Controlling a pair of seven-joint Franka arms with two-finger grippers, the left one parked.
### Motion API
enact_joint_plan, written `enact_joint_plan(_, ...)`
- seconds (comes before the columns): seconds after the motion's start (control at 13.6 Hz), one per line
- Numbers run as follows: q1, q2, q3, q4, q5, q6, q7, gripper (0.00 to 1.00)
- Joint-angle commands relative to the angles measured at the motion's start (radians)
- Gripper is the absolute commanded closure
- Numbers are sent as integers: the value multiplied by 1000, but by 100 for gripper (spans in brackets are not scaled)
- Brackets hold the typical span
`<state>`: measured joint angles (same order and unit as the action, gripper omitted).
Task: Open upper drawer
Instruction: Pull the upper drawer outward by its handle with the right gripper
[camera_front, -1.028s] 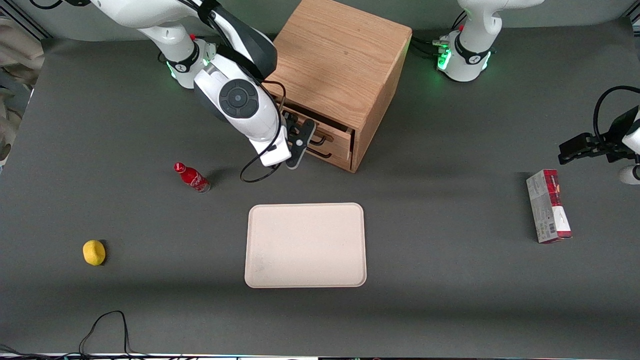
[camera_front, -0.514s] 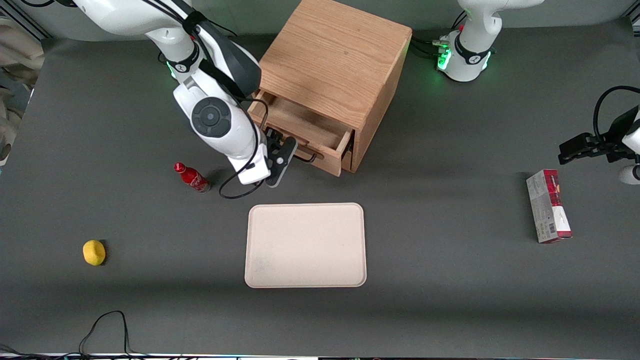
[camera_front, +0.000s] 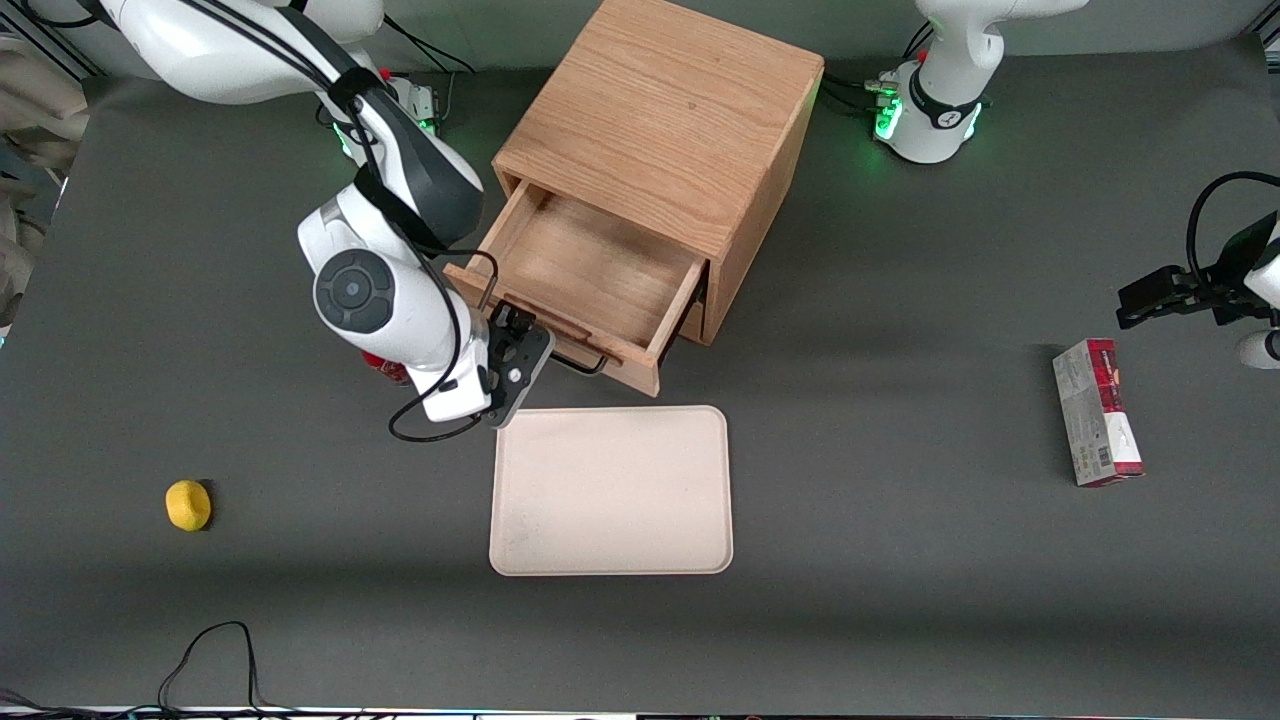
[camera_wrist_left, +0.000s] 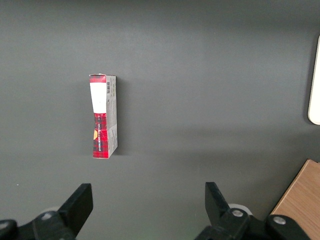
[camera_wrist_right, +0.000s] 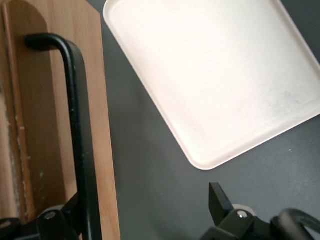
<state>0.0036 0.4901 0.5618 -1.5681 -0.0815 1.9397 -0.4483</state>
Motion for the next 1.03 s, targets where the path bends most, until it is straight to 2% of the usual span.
enact_joint_plan(0.0, 3, 36, -14, 74, -11, -28, -13, 0)
enact_joint_plan(0.37, 3, 39, -80, 140, -9, -64, -13, 0)
enact_joint_plan(0.66, 3, 61, -85, 180, -18, -64, -9, 0)
enact_joint_plan(0.81, 4, 61, -102, 207, -73, -64, -7, 0)
enact_joint_plan(0.95, 4, 61, -103, 265, -154, -64, -9, 0)
